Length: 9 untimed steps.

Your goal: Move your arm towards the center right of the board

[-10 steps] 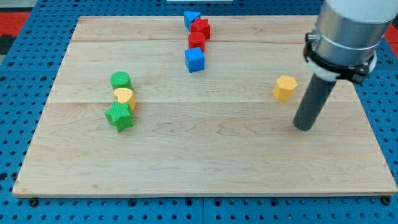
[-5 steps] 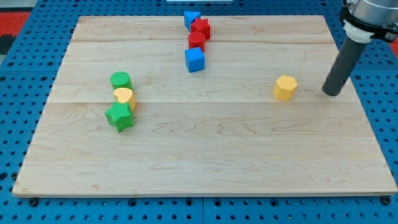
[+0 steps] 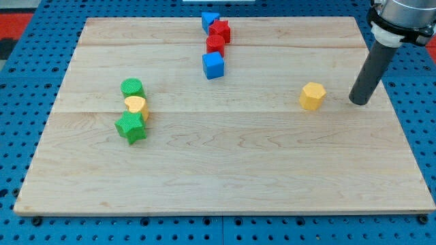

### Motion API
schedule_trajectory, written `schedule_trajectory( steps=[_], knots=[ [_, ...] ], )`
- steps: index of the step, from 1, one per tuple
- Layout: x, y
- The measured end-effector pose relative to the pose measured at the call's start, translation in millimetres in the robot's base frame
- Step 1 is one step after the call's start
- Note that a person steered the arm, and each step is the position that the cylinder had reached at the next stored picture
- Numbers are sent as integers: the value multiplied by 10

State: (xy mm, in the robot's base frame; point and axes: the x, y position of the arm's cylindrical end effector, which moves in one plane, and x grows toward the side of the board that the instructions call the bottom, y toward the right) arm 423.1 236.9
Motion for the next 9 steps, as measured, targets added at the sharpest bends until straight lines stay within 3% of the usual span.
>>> schedule_trajectory(
  steps=[9],
  knots=[
    [297, -348]
  ],
)
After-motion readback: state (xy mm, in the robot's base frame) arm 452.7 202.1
